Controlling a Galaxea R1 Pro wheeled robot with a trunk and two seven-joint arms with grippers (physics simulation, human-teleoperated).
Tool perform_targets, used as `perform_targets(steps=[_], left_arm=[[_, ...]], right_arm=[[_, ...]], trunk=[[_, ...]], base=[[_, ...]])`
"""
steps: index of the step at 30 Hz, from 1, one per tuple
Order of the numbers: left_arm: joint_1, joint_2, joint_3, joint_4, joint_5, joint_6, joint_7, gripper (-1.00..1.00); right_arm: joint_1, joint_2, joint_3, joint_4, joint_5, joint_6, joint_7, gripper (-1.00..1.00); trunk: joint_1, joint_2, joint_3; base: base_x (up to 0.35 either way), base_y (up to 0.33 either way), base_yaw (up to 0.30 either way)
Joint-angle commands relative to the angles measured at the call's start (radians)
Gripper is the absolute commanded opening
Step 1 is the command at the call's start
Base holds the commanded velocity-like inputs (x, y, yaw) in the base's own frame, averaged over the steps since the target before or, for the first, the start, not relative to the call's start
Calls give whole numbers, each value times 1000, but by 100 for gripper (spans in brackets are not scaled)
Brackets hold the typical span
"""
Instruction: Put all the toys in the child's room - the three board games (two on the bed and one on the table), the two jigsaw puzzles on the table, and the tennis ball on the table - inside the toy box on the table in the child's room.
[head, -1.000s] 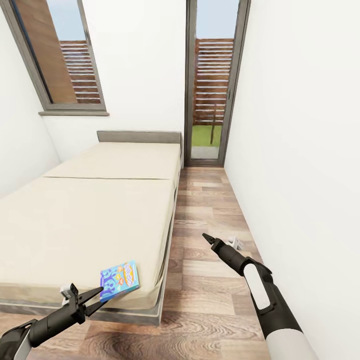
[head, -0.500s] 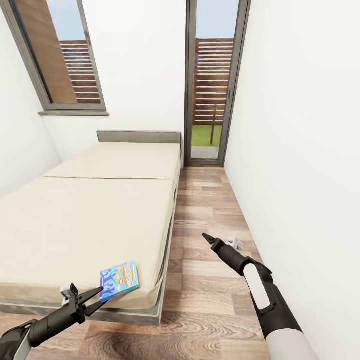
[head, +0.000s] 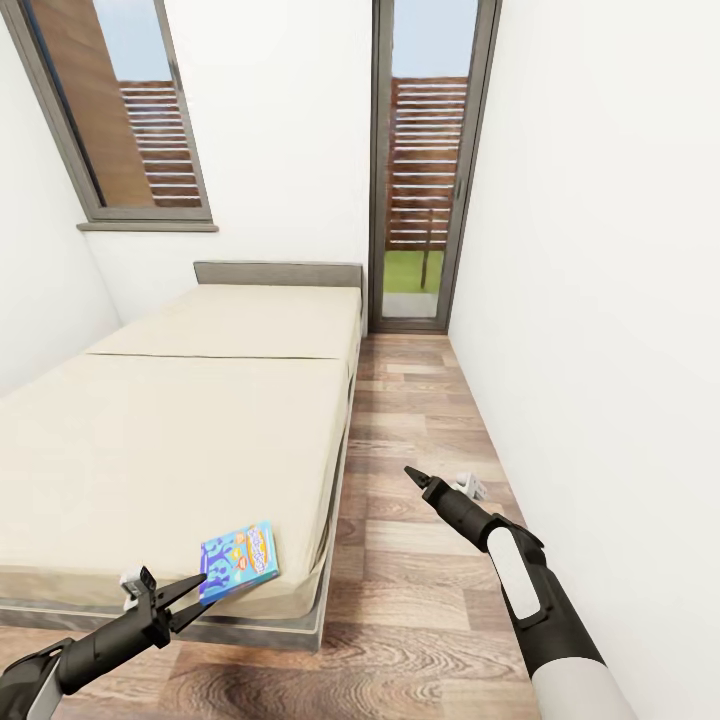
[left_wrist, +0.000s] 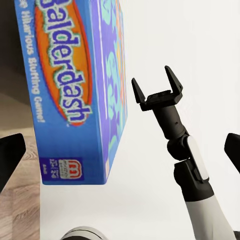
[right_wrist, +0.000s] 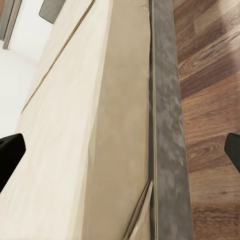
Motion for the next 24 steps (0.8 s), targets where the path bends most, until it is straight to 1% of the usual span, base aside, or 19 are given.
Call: perform_targets(steps=[1,13,19,24], left_arm=[[0,0,1,0,-1,11,-4,100],[0,0,2,0,-1,11,-4,100],[0,0,2,0,-1,11,-4,100],[0,0,1,0,-1,13,-4,100]], right_arm=[[-1,1,-4,-1,-3,8,3,100],[-1,1,-4,-1,-3,8,3,100],[-1,1,-4,-1,-3,8,3,100],[-1,1,-4,-1,-3,8,3,100]], trunk=[[0,0,-1],[0,0,-1],[23,-42,-20],[23,-42,-20]], base=[[0,0,0],[0,0,0],[0,0,0],[0,0,0]])
